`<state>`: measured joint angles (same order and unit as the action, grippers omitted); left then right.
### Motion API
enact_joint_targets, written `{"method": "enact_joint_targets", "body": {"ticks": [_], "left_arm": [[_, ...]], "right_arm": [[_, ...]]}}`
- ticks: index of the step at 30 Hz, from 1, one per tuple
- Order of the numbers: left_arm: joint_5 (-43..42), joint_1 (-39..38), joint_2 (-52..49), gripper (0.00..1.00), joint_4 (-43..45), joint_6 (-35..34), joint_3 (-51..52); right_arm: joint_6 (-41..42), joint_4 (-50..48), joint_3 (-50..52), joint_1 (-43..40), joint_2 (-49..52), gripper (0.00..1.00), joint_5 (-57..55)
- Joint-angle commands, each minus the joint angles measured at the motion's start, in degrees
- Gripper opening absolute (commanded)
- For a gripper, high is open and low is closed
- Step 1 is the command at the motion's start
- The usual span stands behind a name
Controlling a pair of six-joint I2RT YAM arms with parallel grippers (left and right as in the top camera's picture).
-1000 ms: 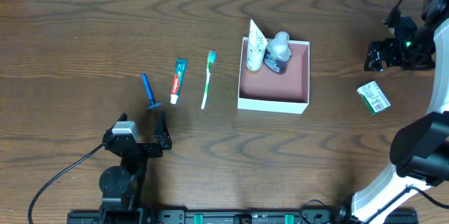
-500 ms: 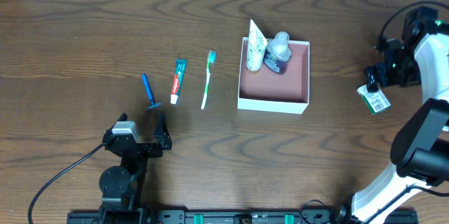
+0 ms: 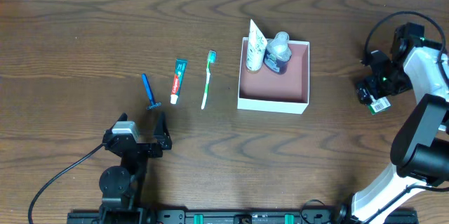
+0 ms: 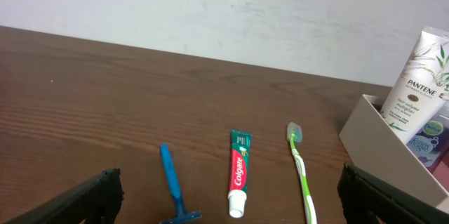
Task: Pack container
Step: 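Move right gripper to the green soap bar box and grasp it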
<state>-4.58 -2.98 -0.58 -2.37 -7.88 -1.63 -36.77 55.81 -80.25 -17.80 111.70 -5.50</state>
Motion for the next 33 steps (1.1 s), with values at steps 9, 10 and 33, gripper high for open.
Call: {"method": "enact_joint_targets", "body": {"ticks": [9,10,33], "left_arm": [[-0.96,0.35,0.35,0.98,-1.18,0.26,1.4],[-0.96,0.35,0.35,0.98,-1.18,0.28,1.4],[-0.96,0.35,0.35,0.98,-1.18,0.26,1.4]], "right_arm": [[-4.76,-4.87,3.37,-0.9,0.17,0.99,4.9],[-4.9,-5.07,3.56,-1.05,0.2,0.99,4.9],[-3.8,-4.94,4.35,-3.19,1.57,0.99,5.77]]}}
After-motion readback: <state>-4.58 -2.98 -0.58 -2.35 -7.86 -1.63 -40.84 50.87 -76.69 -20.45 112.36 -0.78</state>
